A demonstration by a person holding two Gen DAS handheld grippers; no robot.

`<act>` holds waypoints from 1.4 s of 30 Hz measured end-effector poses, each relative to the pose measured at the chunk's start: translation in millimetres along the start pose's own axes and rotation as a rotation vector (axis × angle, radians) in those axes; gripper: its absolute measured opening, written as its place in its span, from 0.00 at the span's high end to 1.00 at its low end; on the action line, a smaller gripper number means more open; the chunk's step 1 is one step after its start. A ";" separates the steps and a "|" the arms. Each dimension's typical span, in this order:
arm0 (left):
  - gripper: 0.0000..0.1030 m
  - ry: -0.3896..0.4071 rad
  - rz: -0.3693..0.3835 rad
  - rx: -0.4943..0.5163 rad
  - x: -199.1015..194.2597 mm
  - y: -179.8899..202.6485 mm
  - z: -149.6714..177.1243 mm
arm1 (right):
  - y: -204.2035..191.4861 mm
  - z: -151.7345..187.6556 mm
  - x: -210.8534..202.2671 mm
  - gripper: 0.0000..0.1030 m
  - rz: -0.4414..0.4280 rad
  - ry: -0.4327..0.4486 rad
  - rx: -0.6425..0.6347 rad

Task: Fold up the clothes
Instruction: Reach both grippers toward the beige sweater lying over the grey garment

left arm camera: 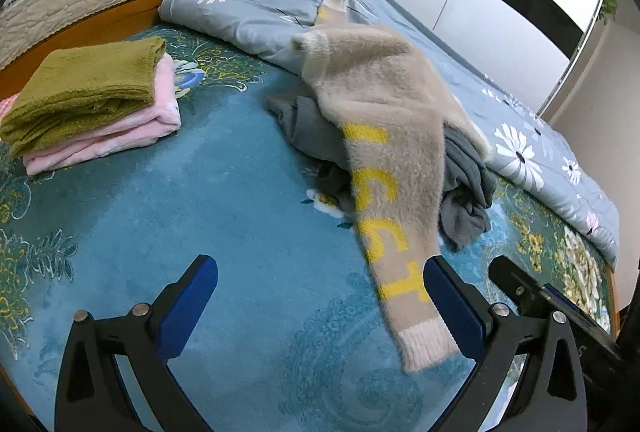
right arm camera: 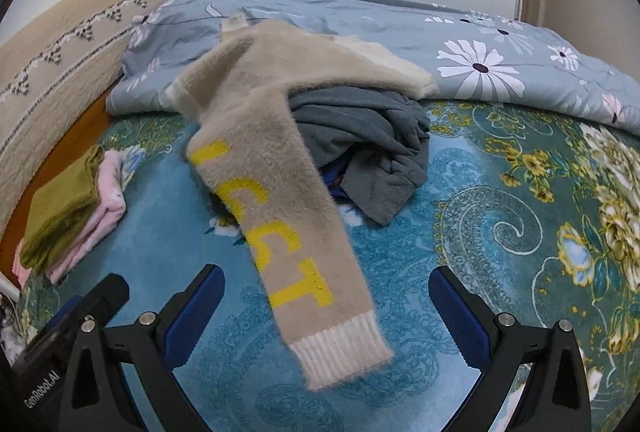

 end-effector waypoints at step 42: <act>0.00 0.013 0.091 -0.264 43.6 -94.8 -44.2 | -150.6 -55.8 102.1 0.01 0.095 0.017 -0.458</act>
Point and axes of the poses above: each gripper's, at about its wrist camera, not at the fingertips, and x roughly the way its jaws point, y to its right, z to its underside, the point moved 9 cm from there along x, roughly the way its jaws point, and after that the axes turned 9 degrees about x, right-handed, at the moved point
